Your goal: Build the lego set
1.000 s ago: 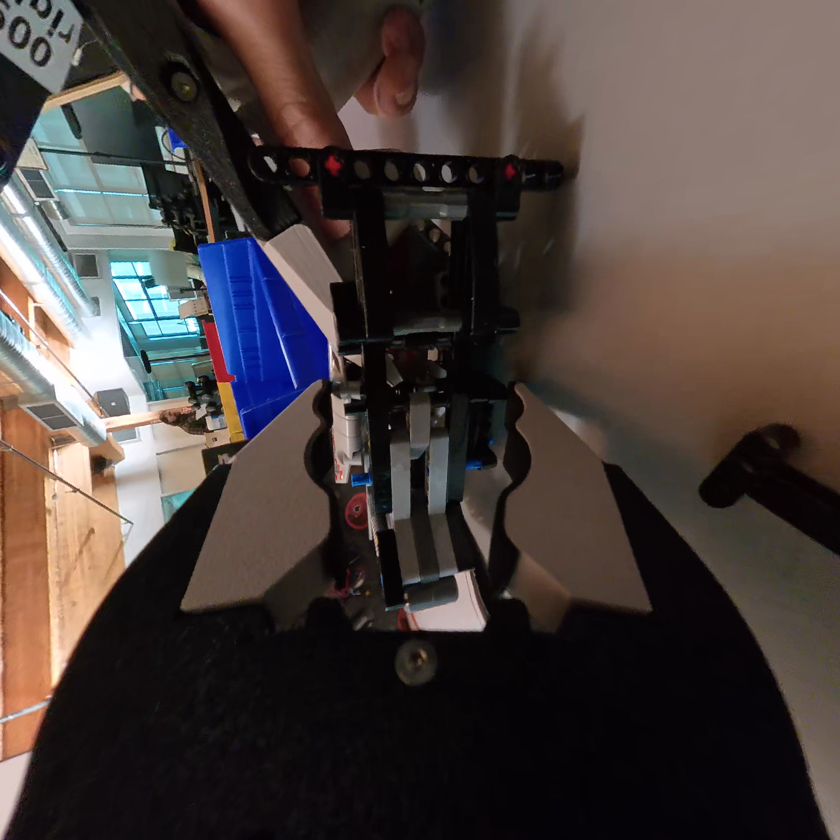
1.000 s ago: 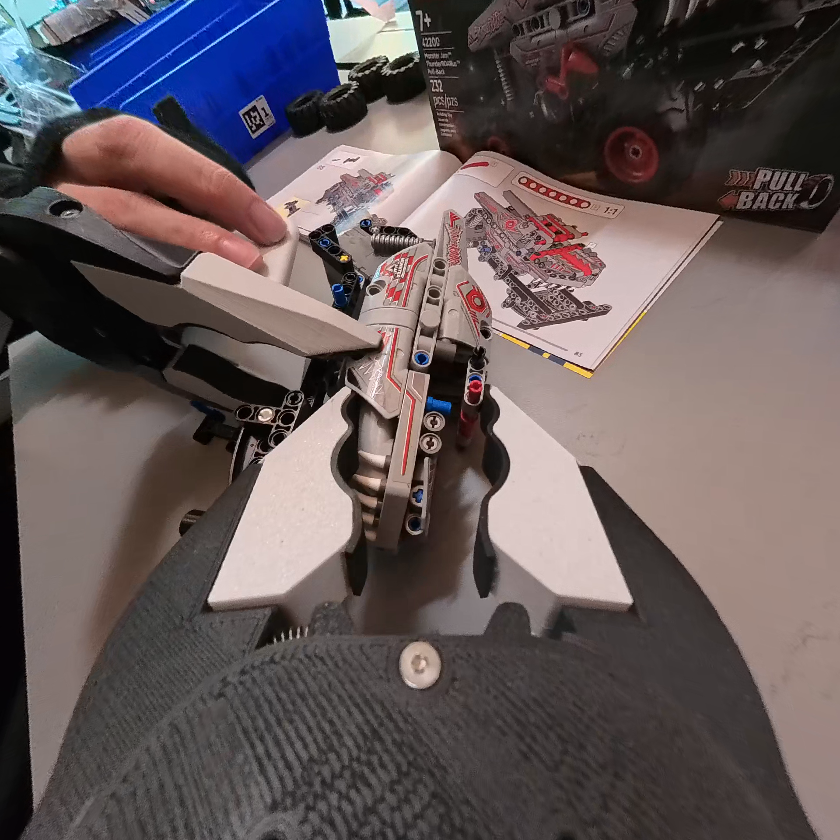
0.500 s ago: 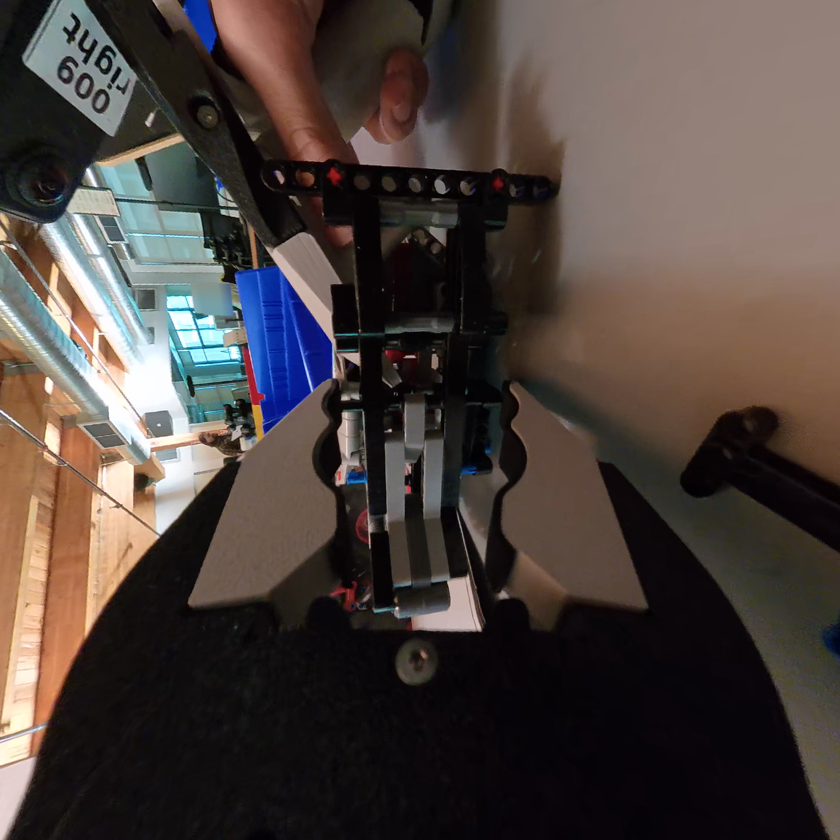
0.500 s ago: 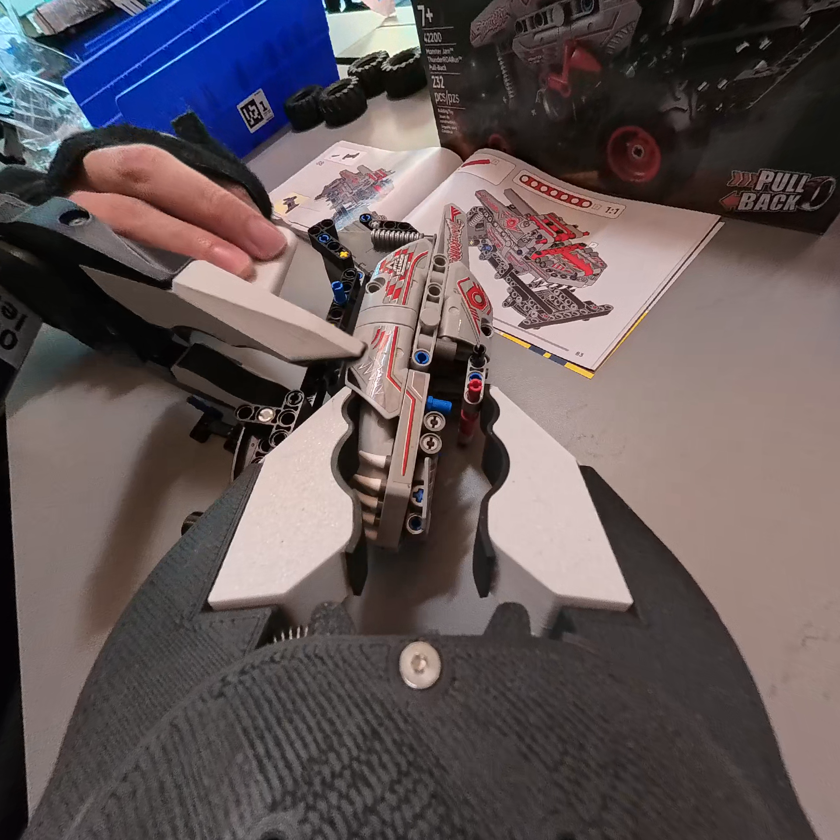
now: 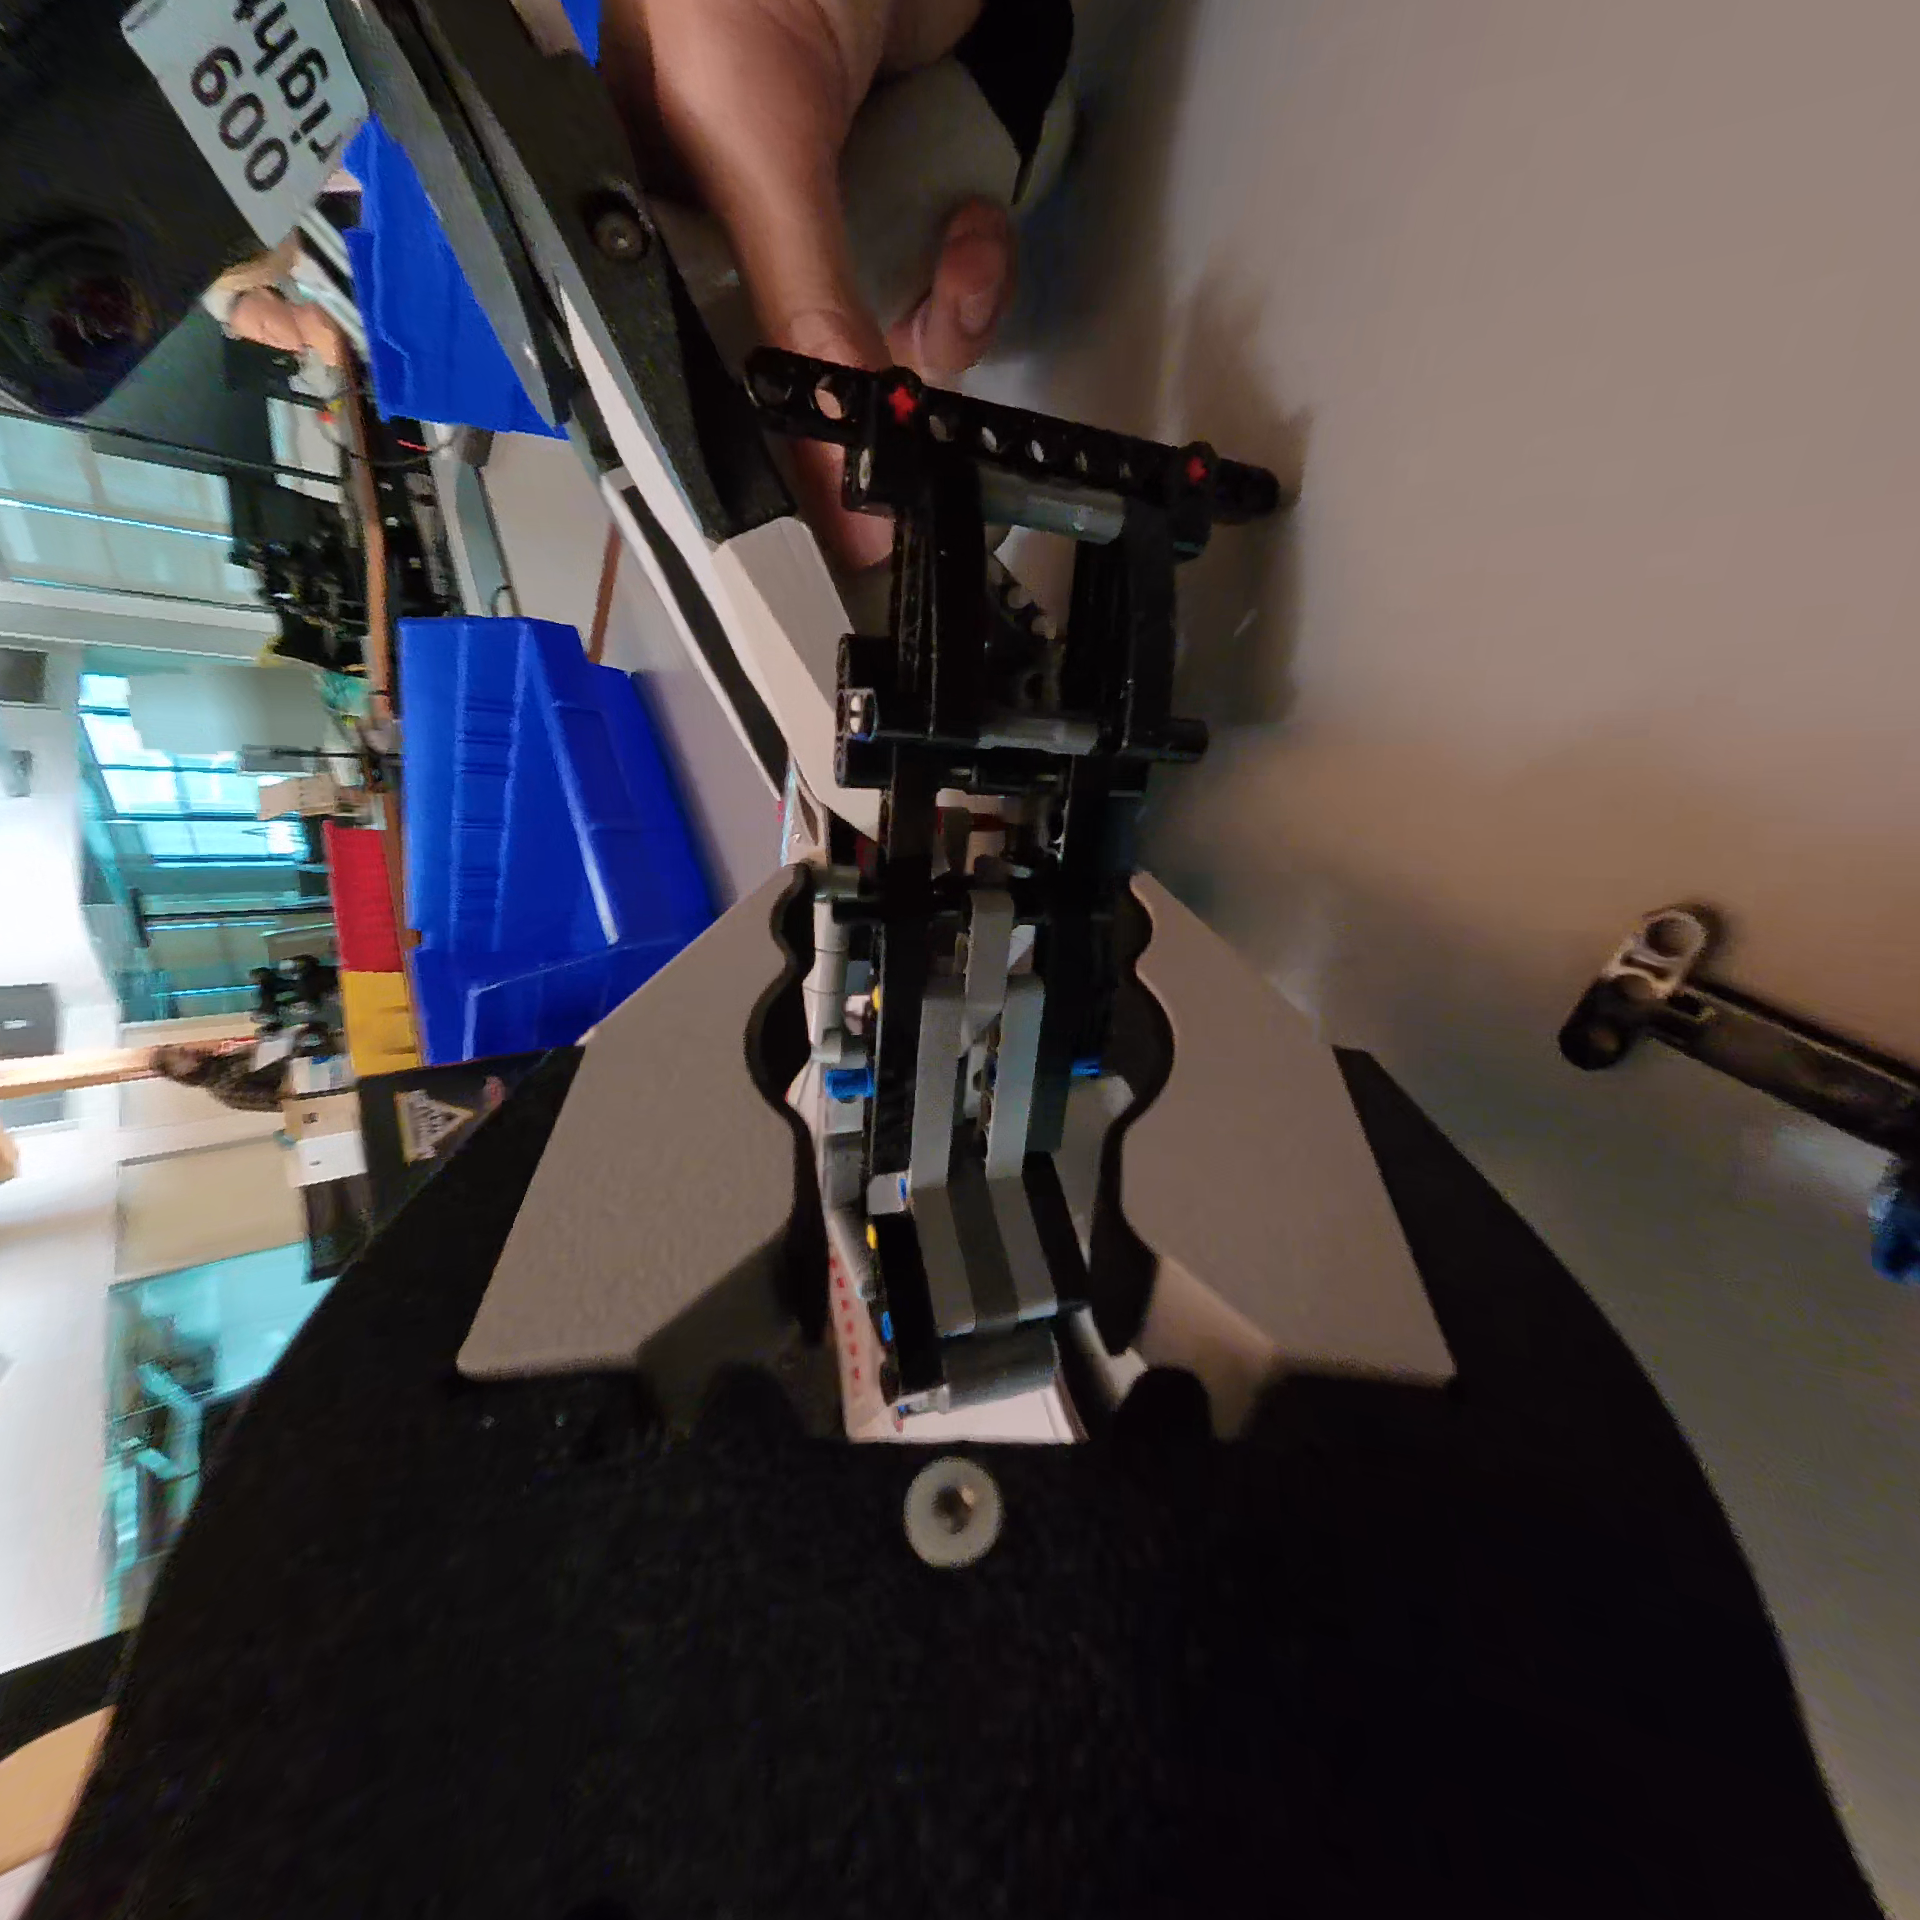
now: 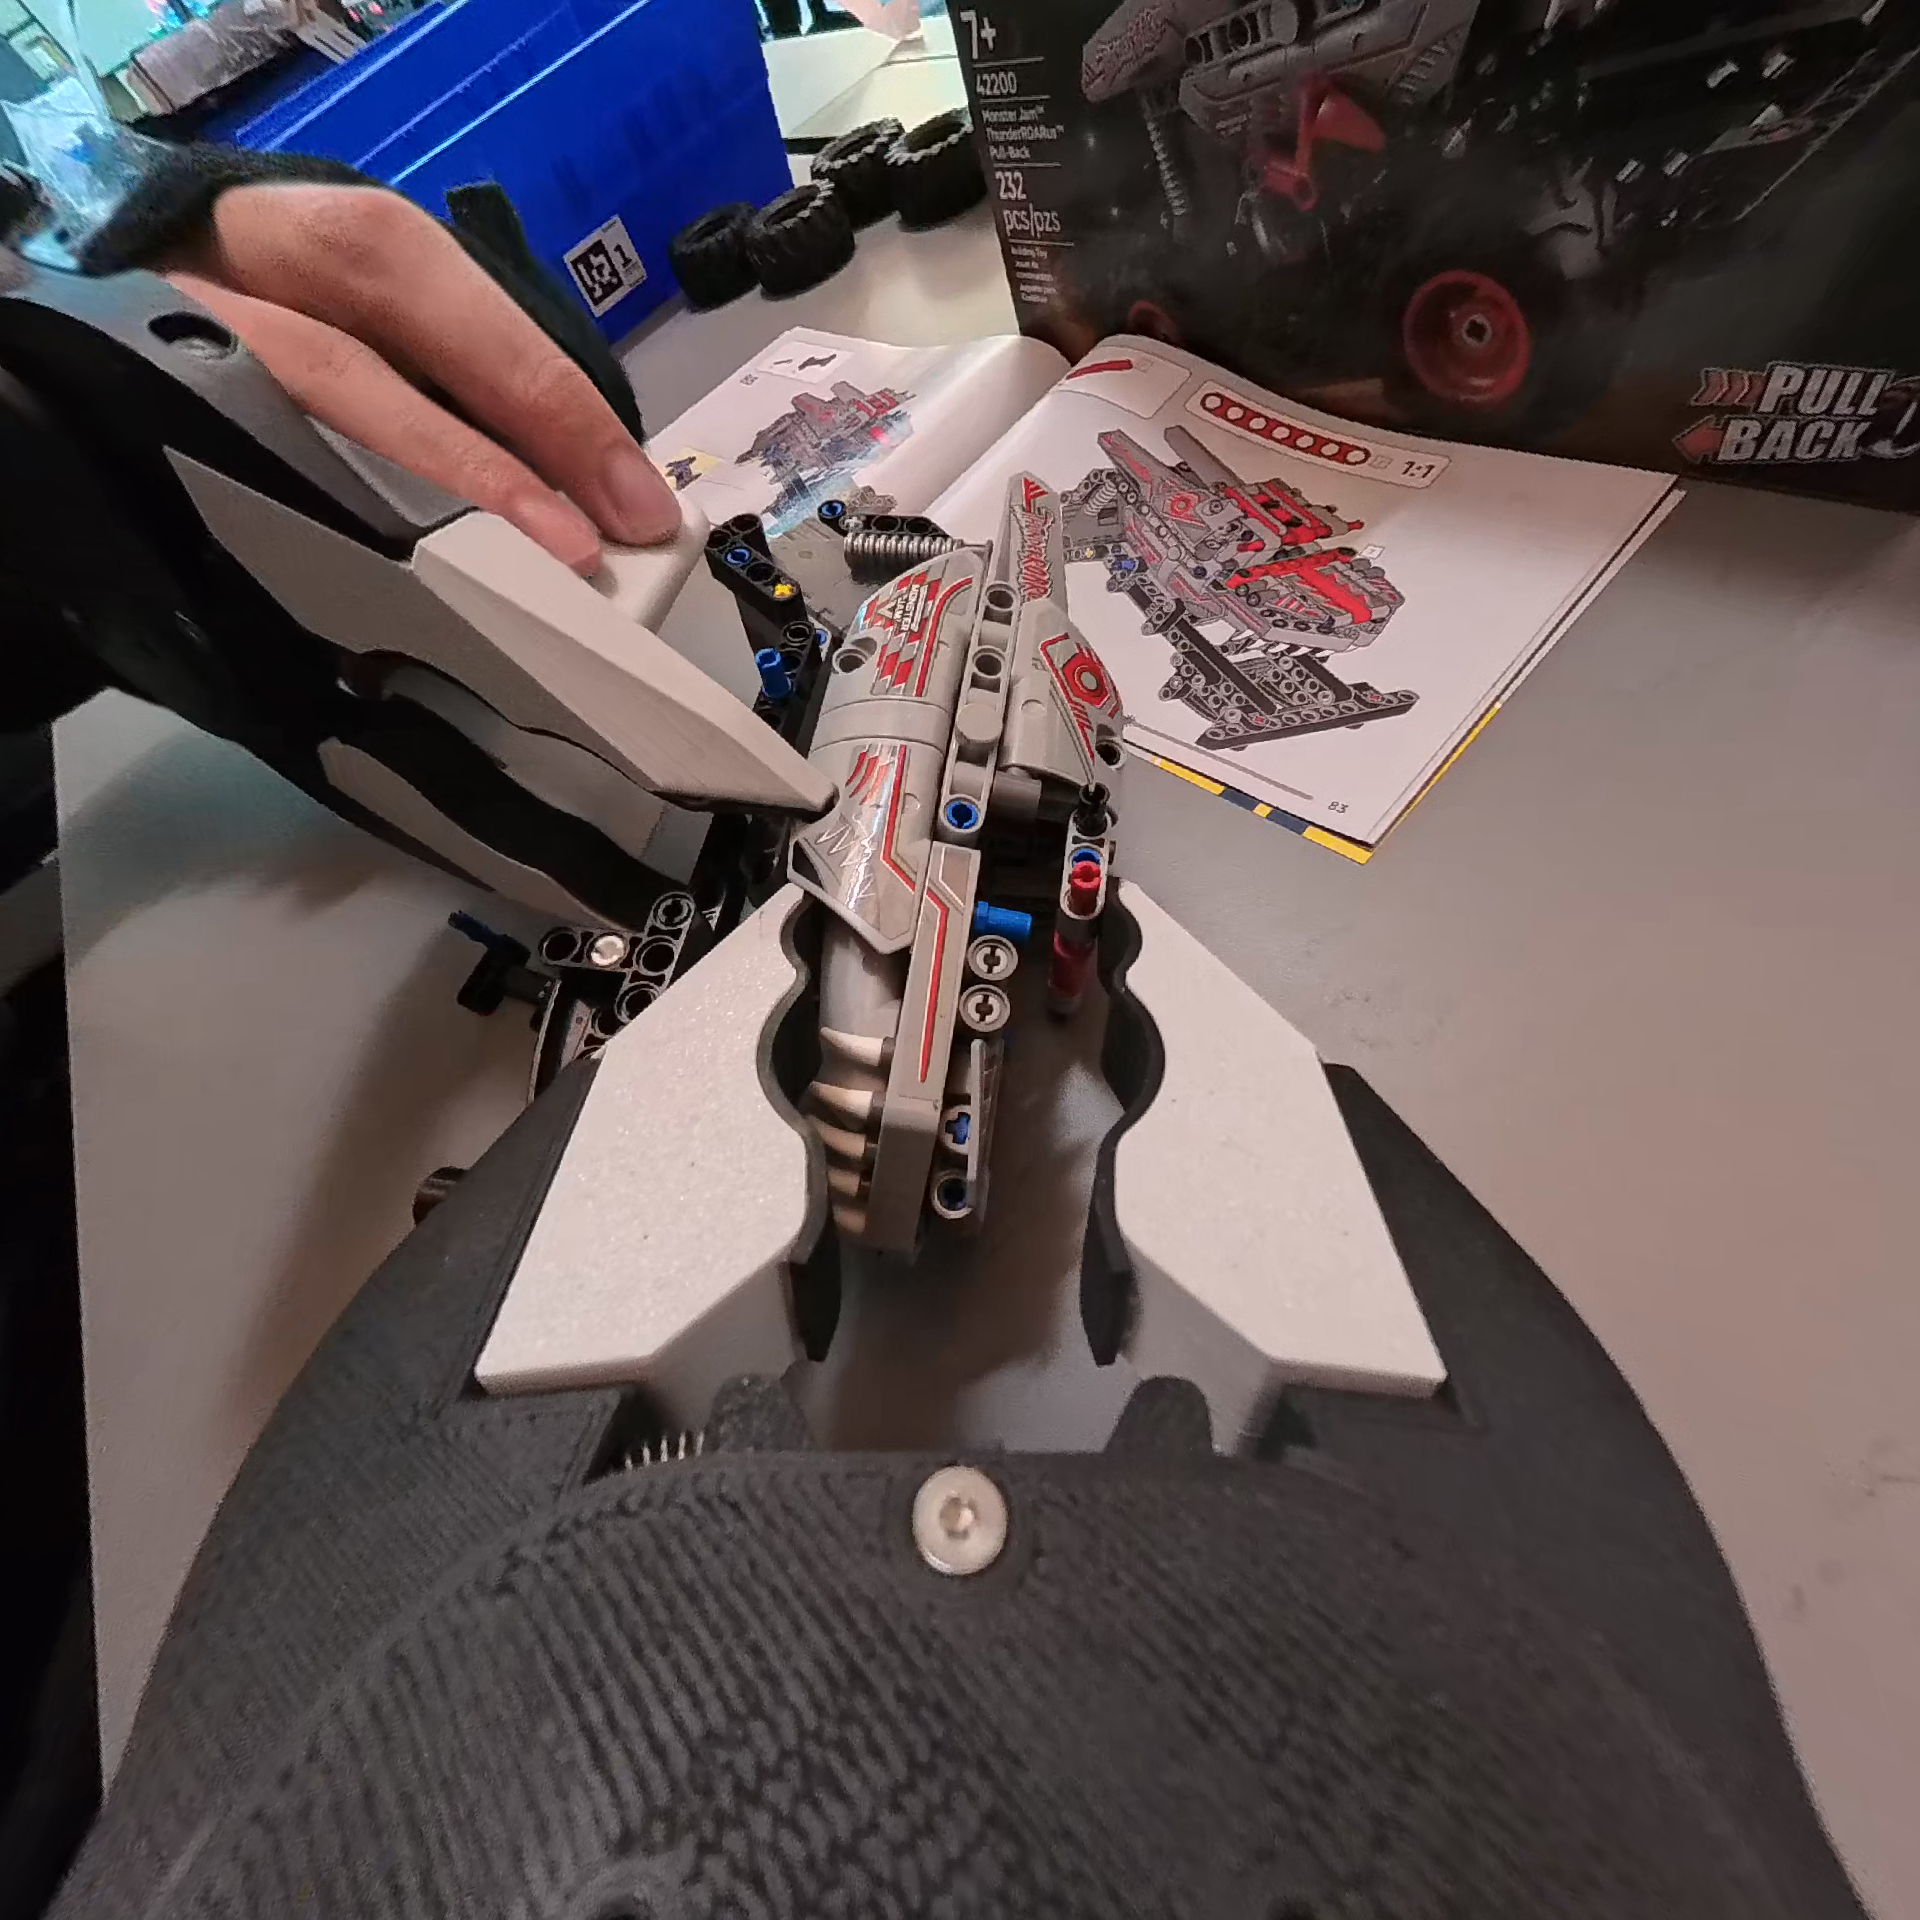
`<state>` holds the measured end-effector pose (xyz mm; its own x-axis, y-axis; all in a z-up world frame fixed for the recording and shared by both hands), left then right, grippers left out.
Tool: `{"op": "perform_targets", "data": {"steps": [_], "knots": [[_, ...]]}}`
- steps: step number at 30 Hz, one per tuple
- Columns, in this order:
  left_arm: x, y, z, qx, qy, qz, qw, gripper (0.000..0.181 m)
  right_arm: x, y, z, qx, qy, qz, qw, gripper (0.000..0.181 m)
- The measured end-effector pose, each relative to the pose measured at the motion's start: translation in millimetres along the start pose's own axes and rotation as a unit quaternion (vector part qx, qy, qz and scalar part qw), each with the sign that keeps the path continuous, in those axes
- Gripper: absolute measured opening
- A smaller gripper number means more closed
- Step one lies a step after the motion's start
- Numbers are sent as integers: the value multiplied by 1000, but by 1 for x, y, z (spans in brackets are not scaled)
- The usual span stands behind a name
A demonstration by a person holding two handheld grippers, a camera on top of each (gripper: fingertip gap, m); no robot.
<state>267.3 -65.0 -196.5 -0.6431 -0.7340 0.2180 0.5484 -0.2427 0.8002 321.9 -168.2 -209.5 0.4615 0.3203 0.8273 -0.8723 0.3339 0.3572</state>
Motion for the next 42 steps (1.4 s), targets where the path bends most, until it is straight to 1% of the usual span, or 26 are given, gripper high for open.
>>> {"op": "perform_targets", "data": {"steps": [1, 3, 9, 13, 15, 17, 21, 33, 37, 39, 42], "knots": [[0, -1, 2, -12, -6, 9, 1000, 59, 0, 0, 0, -1, 0, 2, 1000, 52], [-2, 0, 6, -16, -13, 15, 1000, 58, 0, 0, 0, -1, 0, 1, 1000, 52], [-3, -5, 7, -23, 16, -46, 999, 66, 0, -1, 0, 4, 0, -7, 1000, 52], [-2, -3, 9, -32, 45, -80, 995, 63, 0, -1, 0, 4, 0, -6, 1000, 52], [1, -1, 10, -32, 64, -70, 995, 58, 0, -1, 0, 4, -1, -7, 1000, 52], [4, -1, 8, -27, 87, -50, 995, 58, 1, -2, 0, 2, -2, -11, 1000, 52], [9, 0, 7, 0, 120, -40, 992, 51, 1, -2, 0, 1, -2, -10, 1000, 51], [9, -4, 4, 29, 129, -50, 990, 52, 1, -5, 1, -6, -6, -19, 1000, 52], [8, -6, 6, 31, 120, -50, 991, 53, 1, -4, 1, -8, -6, -16, 1000, 51], [8, -5, 7, 15, 102, -22, 994, 55, 1, -4, 1, -10, -6, -14, 1000, 52], [11, 0, 10, -8, 76, 19, 997, 46, 1, -4, 1, -11, -6, -12, 1000, 51]]}}
Point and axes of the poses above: each gripper's, where its closed fingertips meet, z back along the fingers, x out of its top, y = z × x across the jaws, the point moved 7 cm from there along z, back along the fingers, and after that the axes turned 3 degrees about -z, right-handed, at the moved point
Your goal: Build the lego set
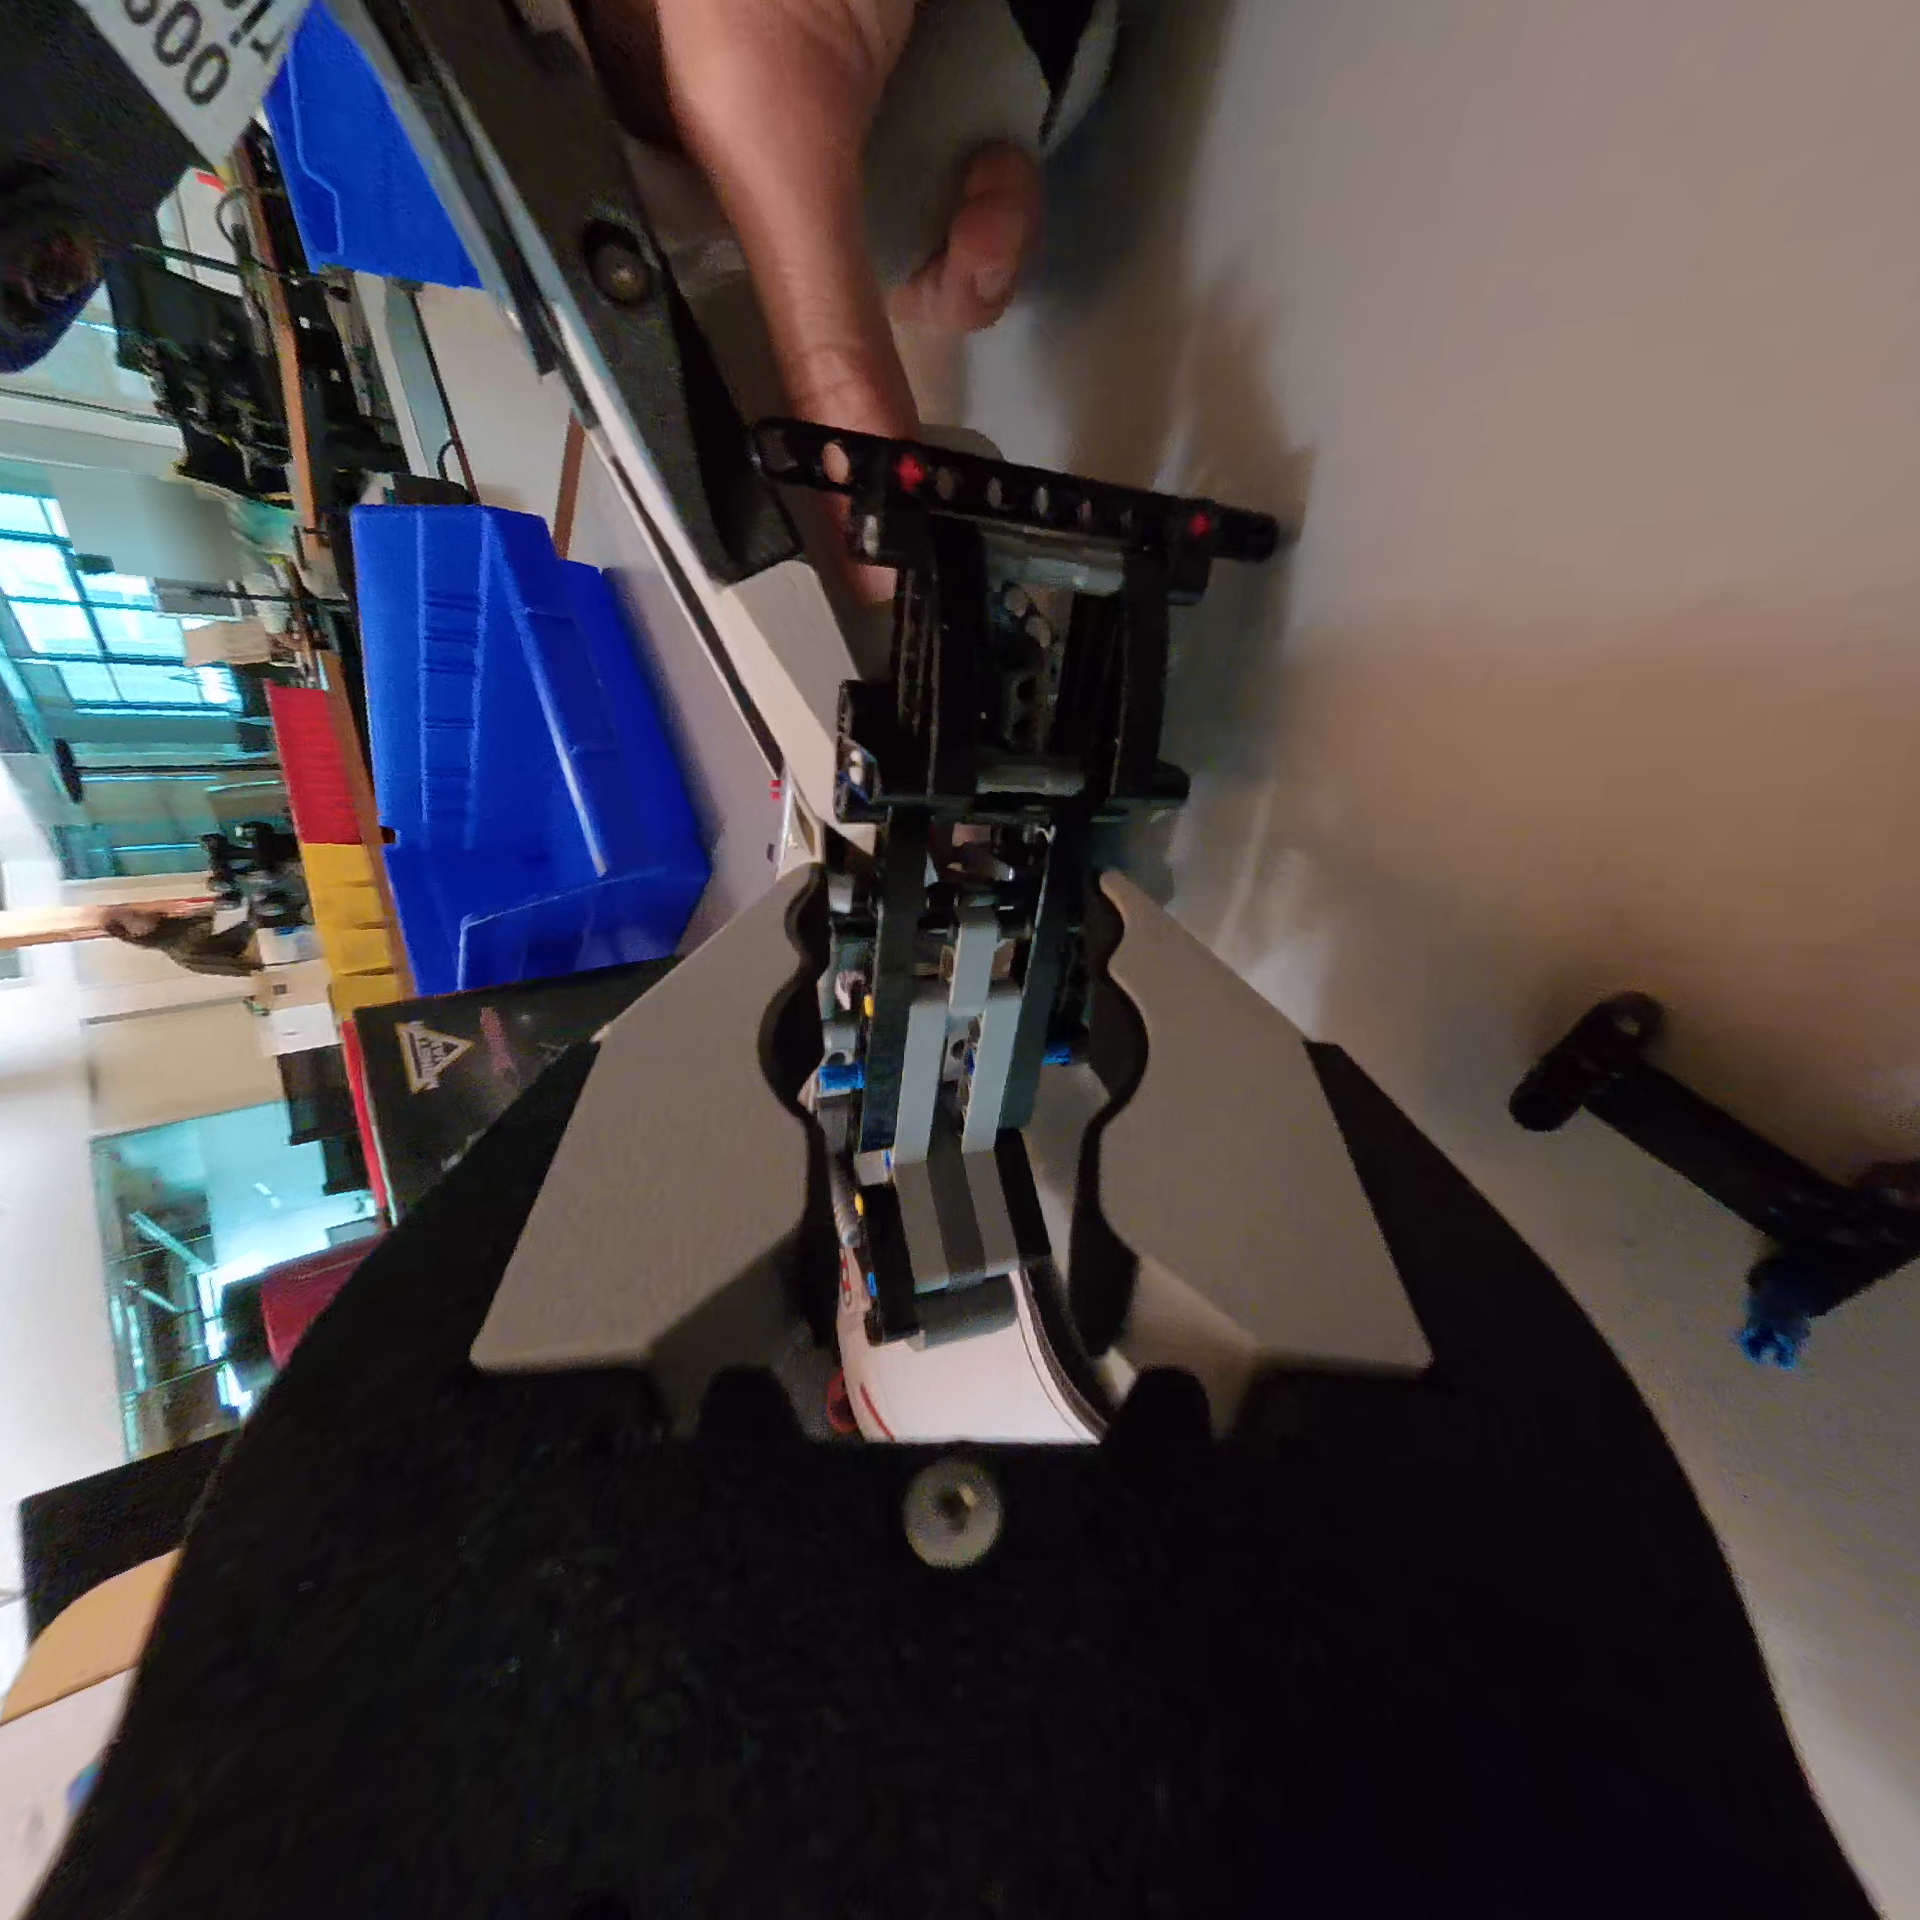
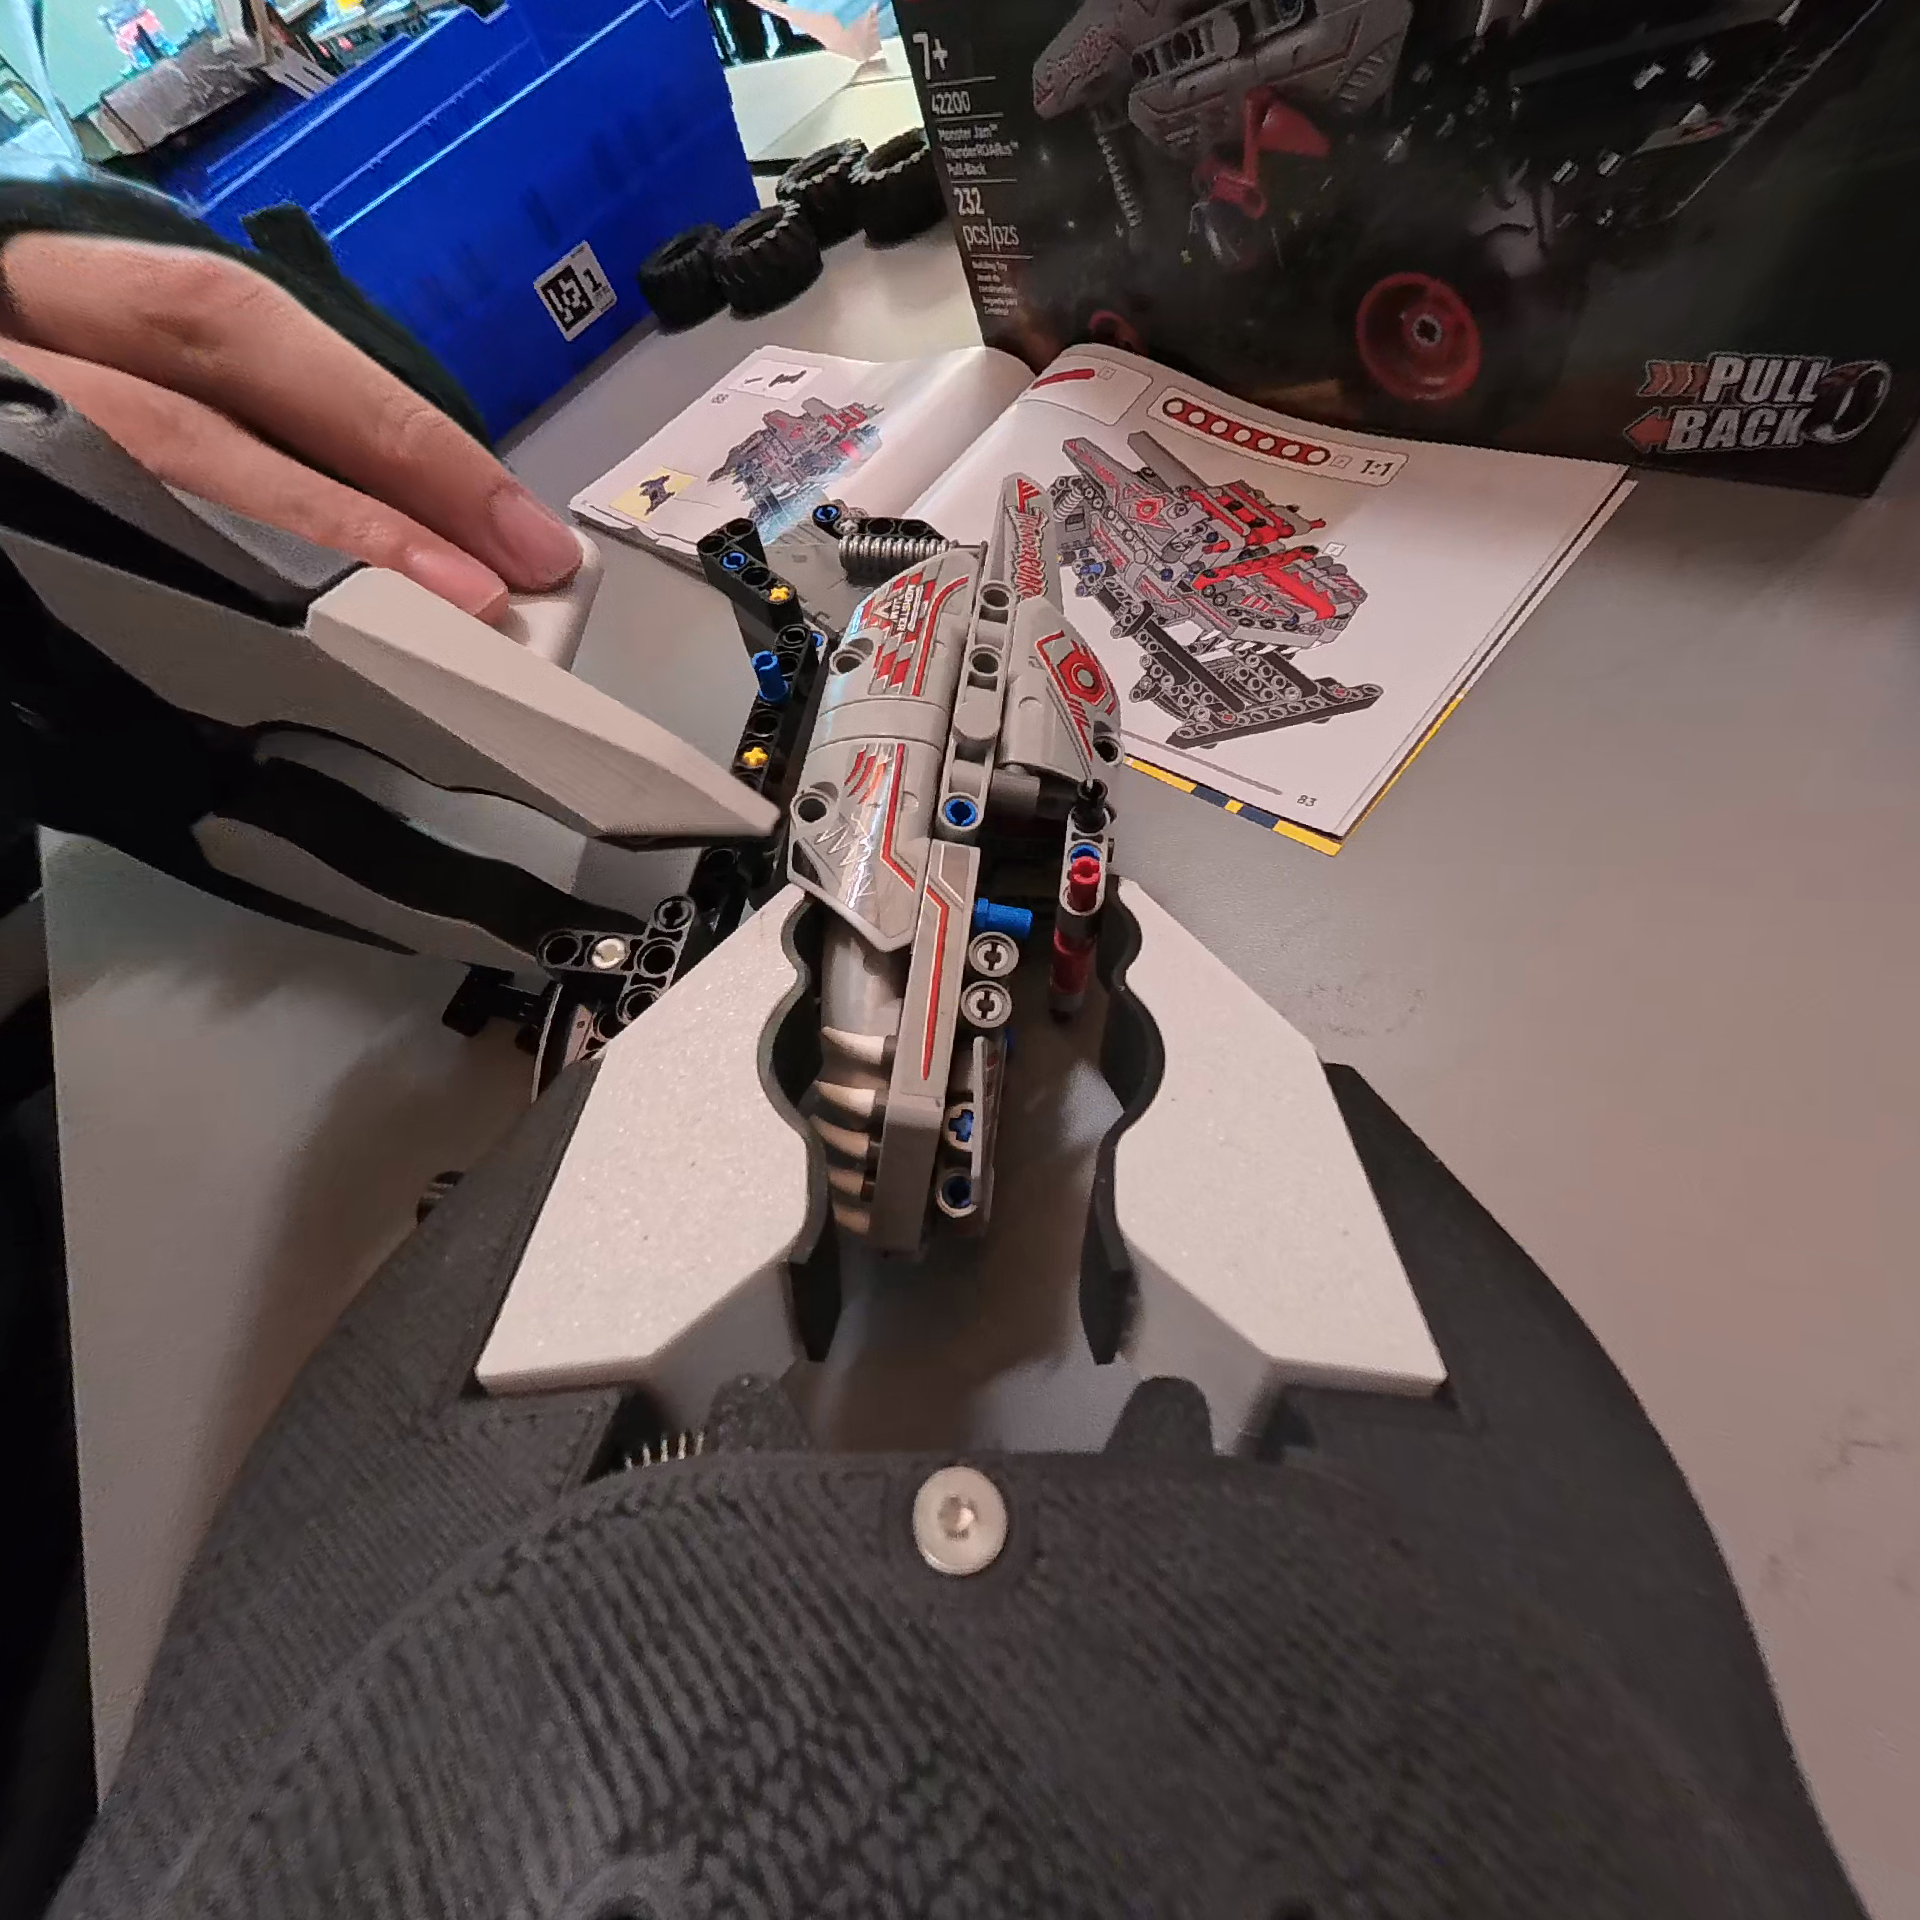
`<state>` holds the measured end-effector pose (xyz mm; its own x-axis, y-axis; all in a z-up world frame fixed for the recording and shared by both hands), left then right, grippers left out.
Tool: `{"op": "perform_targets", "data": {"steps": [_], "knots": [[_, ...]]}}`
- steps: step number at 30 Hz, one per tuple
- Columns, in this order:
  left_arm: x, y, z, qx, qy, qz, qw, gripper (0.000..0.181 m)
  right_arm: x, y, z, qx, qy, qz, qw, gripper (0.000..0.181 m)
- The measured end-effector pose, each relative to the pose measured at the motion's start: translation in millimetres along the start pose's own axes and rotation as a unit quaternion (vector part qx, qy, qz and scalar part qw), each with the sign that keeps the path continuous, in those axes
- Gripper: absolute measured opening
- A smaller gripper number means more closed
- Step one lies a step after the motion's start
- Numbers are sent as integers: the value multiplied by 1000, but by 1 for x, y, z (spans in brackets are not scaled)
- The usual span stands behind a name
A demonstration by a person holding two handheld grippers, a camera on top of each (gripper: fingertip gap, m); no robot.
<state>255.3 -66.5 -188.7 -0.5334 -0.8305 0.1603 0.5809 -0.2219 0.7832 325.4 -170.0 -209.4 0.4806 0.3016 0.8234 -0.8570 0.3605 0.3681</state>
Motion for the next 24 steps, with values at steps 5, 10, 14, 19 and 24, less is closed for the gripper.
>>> {"op": "perform_targets", "data": {"steps": [5, 10, 14, 19, 24], "knots": [[-3, 15, 2, 1, 29, 9, 1000, 46, 0, 0, 0, 0, 0, 0, 1000, 51], [2, 15, -2, 36, 28, 0, 999, 27, 0, 0, 0, 1, 0, -1, 1000, 51], [4, 10, -7, 55, 51, -7, 997, 21, 0, 0, 0, 0, 0, 0, 1000, 51], [5, 9, -8, 63, 59, 22, 996, 19, 0, 0, 0, -2, 0, 1, 1000, 51], [5, 8, -9, 72, 63, 37, 995, 19, 0, 0, 0, -3, 0, 2, 1000, 51]]}}
Point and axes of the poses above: each gripper's, where its closed fingertips meet, z back along the fingers, x out of its top, y = z × x across the jaws, the point moved 7 cm from there along z, back along the fingers, and after that the axes turned 3 degrees about -z, right-handed, at the moved point
